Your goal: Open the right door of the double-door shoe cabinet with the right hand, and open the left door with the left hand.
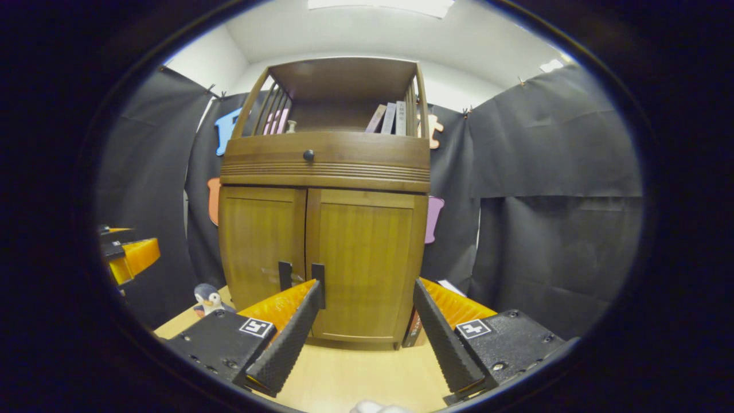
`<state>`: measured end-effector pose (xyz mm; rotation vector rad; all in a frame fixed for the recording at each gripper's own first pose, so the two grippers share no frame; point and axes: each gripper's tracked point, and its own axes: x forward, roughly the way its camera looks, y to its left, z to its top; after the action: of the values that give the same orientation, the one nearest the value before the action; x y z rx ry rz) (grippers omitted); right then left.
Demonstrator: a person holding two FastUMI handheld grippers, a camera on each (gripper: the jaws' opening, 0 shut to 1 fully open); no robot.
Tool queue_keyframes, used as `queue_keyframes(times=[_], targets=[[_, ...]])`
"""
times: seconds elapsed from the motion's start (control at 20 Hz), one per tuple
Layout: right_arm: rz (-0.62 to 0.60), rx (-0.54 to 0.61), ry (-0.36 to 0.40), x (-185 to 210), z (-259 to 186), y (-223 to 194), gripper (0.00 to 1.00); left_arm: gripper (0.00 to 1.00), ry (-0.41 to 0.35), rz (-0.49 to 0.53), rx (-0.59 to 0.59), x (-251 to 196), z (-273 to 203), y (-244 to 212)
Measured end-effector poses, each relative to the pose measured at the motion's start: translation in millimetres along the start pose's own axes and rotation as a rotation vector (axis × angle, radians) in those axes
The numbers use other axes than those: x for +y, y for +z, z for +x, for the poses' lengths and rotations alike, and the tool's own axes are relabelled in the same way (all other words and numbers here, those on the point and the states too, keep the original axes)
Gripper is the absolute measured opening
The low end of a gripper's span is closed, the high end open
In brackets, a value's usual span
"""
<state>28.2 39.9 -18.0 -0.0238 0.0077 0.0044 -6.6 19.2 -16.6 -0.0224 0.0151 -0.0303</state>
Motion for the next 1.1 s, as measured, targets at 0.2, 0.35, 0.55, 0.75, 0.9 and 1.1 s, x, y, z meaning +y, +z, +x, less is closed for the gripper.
queue_keyframes(times=[0.2, 0.35, 0.55, 0.75, 0.9, 1.1], targets=[[0.002, 0.023, 0.037, 24.5, 43.8, -19.9, 1.0, 0.96, 0.016, -0.003, 0.007, 7.0, -7.8, -4.5], [0.02, 0.078, 0.067, 45.3, 80.1, -43.5, 1.0, 0.96, 0.035, 0.0, 0.007, 13.6, -13.1, -2.7], [0.025, 0.114, 0.079, 66.4, 128.4, -65.3, 1.0, 0.96, 0.069, 0.017, 0.009, 20.4, -16.6, -2.3], [0.015, 0.148, 0.066, 78.8, 172.6, -86.2, 1.0, 0.96, 0.1, 0.027, 0.018, 24.5, -20.6, -4.8], [0.006, 0.158, 0.054, 85.7, 197.4, -95.6, 1.0, 0.96, 0.126, 0.03, 0.032, 27.2, -22.6, -8.2], [-0.009, 0.162, 0.049, 95.0, 226.5, -101.3, 0.99, 0.96, 0.147, 0.027, 0.045, 35.8, -28.4, -15.6]])
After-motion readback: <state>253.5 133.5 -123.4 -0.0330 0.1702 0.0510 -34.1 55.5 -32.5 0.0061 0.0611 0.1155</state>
